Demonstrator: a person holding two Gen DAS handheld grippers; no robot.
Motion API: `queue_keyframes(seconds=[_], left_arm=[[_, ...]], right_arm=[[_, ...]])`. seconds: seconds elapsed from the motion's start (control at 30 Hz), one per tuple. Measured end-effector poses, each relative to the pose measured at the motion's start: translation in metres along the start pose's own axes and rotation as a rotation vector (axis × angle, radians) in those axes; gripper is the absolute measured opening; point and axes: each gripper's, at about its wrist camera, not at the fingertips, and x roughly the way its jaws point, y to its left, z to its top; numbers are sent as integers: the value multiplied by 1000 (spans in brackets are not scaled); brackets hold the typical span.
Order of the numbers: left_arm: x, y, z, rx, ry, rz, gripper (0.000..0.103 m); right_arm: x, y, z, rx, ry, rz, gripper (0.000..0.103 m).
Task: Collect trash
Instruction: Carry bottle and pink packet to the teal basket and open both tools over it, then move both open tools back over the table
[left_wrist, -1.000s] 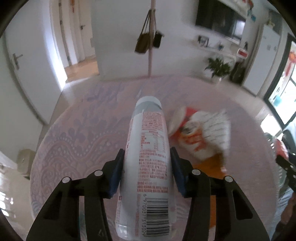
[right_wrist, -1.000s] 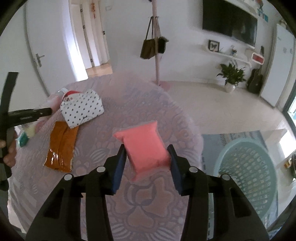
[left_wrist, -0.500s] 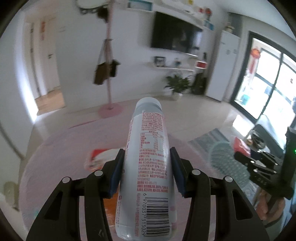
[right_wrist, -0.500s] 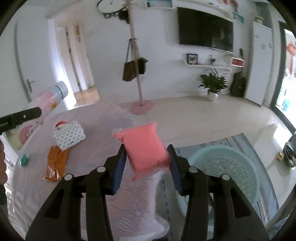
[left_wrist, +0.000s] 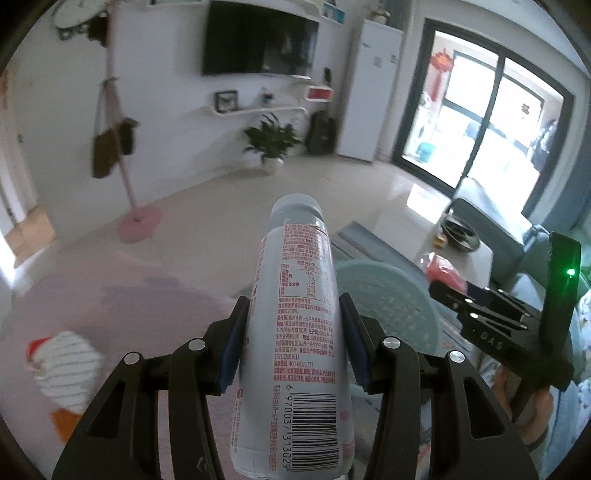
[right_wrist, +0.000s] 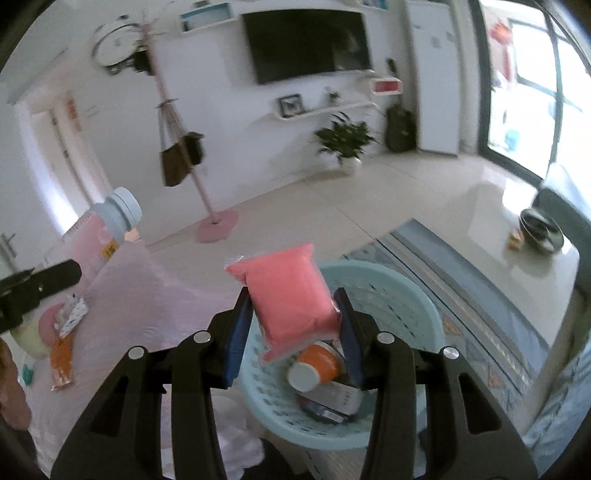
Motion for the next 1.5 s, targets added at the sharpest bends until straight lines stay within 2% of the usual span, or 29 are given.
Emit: queue_keyframes(seconds=[0.23, 0.37, 0.43, 0.53, 0.6, 0.8, 0.93, 1.27, 1.5], left_arm=[[64, -36, -10, 18, 125, -100, 47], [93, -51, -17, 47, 180, -110, 47], [104, -57, -16, 51, 197, -118, 47], [116, -65, -17, 56, 212, -135, 37], [118, -65, -16, 46, 209, -138, 37], [110, -60, -18, 33, 195, -134, 44], [99, -52, -22, 20, 181, -134, 48], [64, -32, -28, -12, 130, -120, 49], [22, -9, -30, -57, 53, -111, 49]], right_arm=[[32, -44, -14, 89, 100, -74, 41], [50, -56, -25, 110, 165, -88, 41], [57, -58, -30, 109, 190, -96, 42], [62, -60, -33, 118, 199, -103, 43], [63, -60, -35, 120, 199, -101, 43], [58, -64, -36, 129, 189, -97, 44], [54, -65, -36, 131, 180, -101, 61], [31, -35, -32, 95, 145, -68, 62], [7, 13, -26, -1, 96, -24, 62]])
